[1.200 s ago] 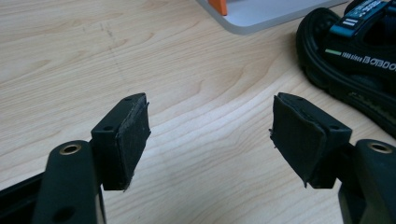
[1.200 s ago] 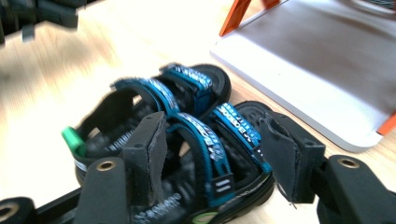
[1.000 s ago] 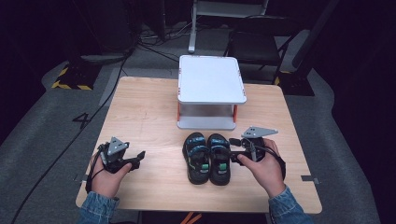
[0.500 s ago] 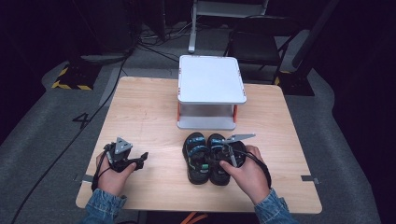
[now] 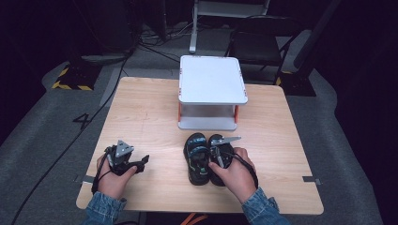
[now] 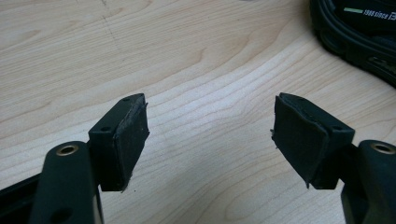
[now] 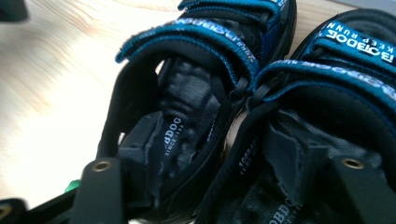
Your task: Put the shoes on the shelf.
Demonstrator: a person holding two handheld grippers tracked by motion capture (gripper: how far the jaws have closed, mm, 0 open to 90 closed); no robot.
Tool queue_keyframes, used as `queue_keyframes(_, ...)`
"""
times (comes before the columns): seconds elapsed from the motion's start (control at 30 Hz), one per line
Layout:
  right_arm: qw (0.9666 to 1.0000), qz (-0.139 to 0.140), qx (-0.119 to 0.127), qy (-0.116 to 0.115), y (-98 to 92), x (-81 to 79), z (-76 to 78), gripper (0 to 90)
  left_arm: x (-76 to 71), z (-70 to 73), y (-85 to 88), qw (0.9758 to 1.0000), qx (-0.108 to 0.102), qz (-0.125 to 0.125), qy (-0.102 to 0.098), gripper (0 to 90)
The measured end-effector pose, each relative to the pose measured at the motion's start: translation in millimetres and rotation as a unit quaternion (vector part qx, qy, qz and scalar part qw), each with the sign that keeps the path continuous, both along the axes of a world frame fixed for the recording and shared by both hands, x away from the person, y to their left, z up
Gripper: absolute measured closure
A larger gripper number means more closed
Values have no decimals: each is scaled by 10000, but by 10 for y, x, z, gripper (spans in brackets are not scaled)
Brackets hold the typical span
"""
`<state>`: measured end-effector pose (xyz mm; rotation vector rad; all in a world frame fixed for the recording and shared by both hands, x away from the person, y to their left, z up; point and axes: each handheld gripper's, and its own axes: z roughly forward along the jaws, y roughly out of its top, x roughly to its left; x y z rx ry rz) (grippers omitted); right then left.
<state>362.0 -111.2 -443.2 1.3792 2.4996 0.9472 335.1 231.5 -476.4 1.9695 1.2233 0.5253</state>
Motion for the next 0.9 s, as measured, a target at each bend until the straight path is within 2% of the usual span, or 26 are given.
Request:
queue_keyframes(0.07, 9998, 40, -154, -108, 33, -25, -24, 426, 2, -6, 6, 10000, 16, -28, 7, 275)
queue_keyframes(0.1, 9998, 40, -154, -108, 33, -25, -24, 426, 2, -6, 6, 10000, 16, -28, 7, 275)
queue_keyframes(0.17, 9985, 216, -395, -310, 57, -56, -63, 455, 3, -13, 0, 10000, 34, -44, 6, 276)
queue_keyframes(0.2, 9985, 216, -395, -310, 57, -56, -63, 455, 3, -13, 0, 10000, 34, -44, 6, 277)
queue_keyframes(0.3, 9956, 224, -706, -567, 125, -110, -107, 472, 1, -17, -12, 9999, 46, -86, 26, 277)
queue_keyframes(0.37, 9953, 217, -740, -580, 129, -116, -106, 500, 0, -21, -17, 10000, 25, -65, 30, 278)
queue_keyframes(0.4, 9939, 93, -856, -687, 125, -123, -109, 588, 5, -26, -11, 9999, 48, -105, 20, 278)
queue_keyframes(0.57, 9943, 19, -816, -691, 124, -118, -114, 632, 8, -40, -13, 9999, 43, -116, 41, 278)
queue_keyframes(0.67, 9961, -181, -515, -698, 72, -122, -128, 699, -5, -32, -29, 9999, 6, -152, 18, 278)
queue_keyframes(0.83, 9964, -324, -286, -735, 35, -135, -130, 783, -7, -32, -20, 9999, 11, -155, -4, 277)
queue_keyframes(0.9, 9971, -417, -120, -626, 15, -126, -108, 806, -12, -32, -16, 9998, 17, -174, -1, 277)
